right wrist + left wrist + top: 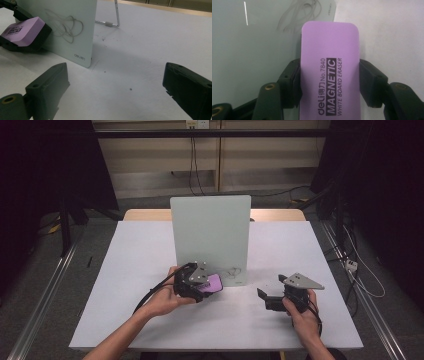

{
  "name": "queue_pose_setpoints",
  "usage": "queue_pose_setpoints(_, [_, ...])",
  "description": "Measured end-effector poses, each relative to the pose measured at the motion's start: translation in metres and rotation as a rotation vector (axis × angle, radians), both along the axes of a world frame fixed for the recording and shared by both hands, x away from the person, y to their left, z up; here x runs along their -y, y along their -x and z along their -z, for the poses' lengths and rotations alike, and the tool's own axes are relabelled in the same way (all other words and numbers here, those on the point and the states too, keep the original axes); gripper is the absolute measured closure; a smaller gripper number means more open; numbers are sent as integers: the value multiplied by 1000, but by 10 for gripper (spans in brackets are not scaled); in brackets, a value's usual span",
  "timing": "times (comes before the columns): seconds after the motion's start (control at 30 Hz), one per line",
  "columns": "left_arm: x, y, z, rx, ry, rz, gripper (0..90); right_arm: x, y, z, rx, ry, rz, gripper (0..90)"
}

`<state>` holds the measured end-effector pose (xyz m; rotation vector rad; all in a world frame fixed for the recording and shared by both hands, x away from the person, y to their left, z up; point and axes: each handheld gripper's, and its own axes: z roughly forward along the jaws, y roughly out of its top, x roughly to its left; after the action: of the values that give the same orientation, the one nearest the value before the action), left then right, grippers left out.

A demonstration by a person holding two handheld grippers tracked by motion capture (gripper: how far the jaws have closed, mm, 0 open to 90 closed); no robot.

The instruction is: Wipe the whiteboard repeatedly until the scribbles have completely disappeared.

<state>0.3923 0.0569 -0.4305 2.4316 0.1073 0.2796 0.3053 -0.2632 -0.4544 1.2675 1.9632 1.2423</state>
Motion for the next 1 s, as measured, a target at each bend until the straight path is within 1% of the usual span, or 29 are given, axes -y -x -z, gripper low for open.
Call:
queue_pose_setpoints(0.07, [-1, -1, -2, -2, -3, -1, 412, 0, 0, 0, 1, 2, -3, 65])
queue_pose_setpoints(0.1, [-3, -2, -5, 2, 16, -2, 412, 0, 0, 0, 3, 3, -5, 65])
queue_pose_setpoints(0.13, [-3, -2, -5, 2, 16, -2, 412, 0, 0, 0, 3, 3, -5, 65])
queue_pose_setpoints(0.17, [-6, -4, -9, 2, 29, -10, 411, 0, 0, 0, 0, 2, -2, 65])
queue_pose_setpoints(0.2, [-6, -4, -9, 2, 29, -10, 412, 0, 0, 0, 0, 1, -1, 65])
queue_pose_setpoints(0.23, [-7, -6, -16, 11, 34, -22, 412, 0, 0, 0, 0, -1, 1, 65])
queue_pose_setpoints(0.27, [-7, -6, -16, 11, 34, -22, 412, 0, 0, 0, 0, -1, 1, 65])
queue_pose_setpoints(0.3, [-6, -8, -23, 29, 42, -29, 412, 0, 0, 0, -3, 0, 6, 65])
queue_pose_setpoints(0.33, [-6, -8, -23, 29, 42, -29, 412, 0, -1, 0, -3, 0, 7, 65])
queue_pose_setpoints(0.37, [-6, -11, -31, 40, 62, -33, 412, 0, -1, 0, -2, 2, 6, 65])
queue_pose_setpoints(0.4, [-6, -11, -31, 40, 62, -33, 412, 0, -1, 0, -2, 2, 6, 65])
queue_pose_setpoints(0.43, [-6, -14, -40, 55, 80, -41, 411, 0, 0, 0, -2, 0, 6, 65])
queue_pose_setpoints(0.47, [-6, -14, -40, 55, 80, -41, 412, 0, 0, 0, -2, 0, 6, 65])
queue_pose_setpoints(0.53, [-7, -17, -49, 67, 105, -55, 411, 0, 0, 0, -1, 0, 6, 65])
queue_pose_setpoints(0.57, [-9, -20, -57, 73, 129, -65, 411, 0, 0, 0, -2, -1, 5, 65])
queue_pose_setpoints(0.6, [-9, -20, -57, 73, 129, -65, 411, 0, 0, 0, -2, 0, 5, 65])
queue_pose_setpoints(0.63, [-10, -22, -60, 76, 152, -73, 411, 0, 0, 0, -2, -1, 4, 65])
queue_pose_setpoints(0.67, [-10, -22, -60, 77, 161, -76, 412, 0, 0, 0, -2, -1, 3, 65])
queue_pose_setpoints(0.7, [-11, -21, -60, 81, 153, -78, 411, 0, 0, 0, -2, -1, 3, 65])
queue_pose_setpoints(0.73, [-11, -21, -60, 81, 153, -78, 411, 1, 0, 0, -2, -2, 3, 65])
queue_pose_setpoints(0.77, [-10, -20, -57, 90, 157, -81, 411, 1, 0, 0, -2, 1, 3, 66])
queue_pose_setpoints(0.8, [-10, -20, -57, 90, 157, -81, 411, 1, 0, 0, -2, 1, 3, 66])
queue_pose_setpoints(0.83, [-9, -19, -53, 82, 162, -77, 411, 1, 0, 0, -2, 0, 4, 65])
queue_pose_setpoints(0.87, [-8, -17, -51, 83, 158, -79, 411, 1, 0, 0, -1, 1, 3, 65])
queue_pose_setpoints(0.9, [-7, -17, -48, 81, 147, -68, 410, 0, 0, 0, -1, -1, 4, 65])
queue_pose_setpoints(0.93, [-5, -15, -46, 79, 130, -68, 410, 0, 0, 0, -2, -1, 4, 65])
queue_pose_setpoints(0.97, [-3, -14, -44, 90, 122, -68, 410, 0, 0, 0, -1, 0, 5, 66])
queue_pose_setpoints(1.0, [-3, -14, -44, 90, 122, -68, 410, 0, 0, 0, -1, 0, 5, 66])
